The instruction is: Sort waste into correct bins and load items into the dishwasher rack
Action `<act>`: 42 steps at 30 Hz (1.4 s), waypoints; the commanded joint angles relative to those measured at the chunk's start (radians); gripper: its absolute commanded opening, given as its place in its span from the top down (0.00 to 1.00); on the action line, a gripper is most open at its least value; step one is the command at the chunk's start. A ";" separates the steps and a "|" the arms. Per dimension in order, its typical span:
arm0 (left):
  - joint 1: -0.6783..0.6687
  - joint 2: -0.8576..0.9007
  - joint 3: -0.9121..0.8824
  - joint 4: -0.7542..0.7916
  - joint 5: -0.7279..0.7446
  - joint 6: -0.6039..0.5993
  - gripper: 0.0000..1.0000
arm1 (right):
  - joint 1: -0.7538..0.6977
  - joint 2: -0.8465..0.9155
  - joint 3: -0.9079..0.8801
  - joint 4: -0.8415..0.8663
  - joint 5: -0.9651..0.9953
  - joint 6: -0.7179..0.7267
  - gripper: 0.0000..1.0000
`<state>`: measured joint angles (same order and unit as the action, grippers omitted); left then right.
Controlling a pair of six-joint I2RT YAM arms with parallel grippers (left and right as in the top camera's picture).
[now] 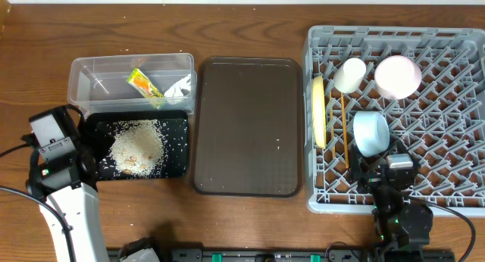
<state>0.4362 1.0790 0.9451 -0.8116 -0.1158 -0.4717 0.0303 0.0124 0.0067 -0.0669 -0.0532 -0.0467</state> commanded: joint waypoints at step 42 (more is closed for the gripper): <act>-0.512 -0.500 0.006 -0.032 -0.016 0.010 0.11 | 0.008 -0.007 -0.001 -0.003 -0.015 -0.026 0.01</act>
<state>-0.0395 0.6479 0.9447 -0.8219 -0.1184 -0.4709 0.0303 0.0124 0.0067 -0.0666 -0.0563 -0.0605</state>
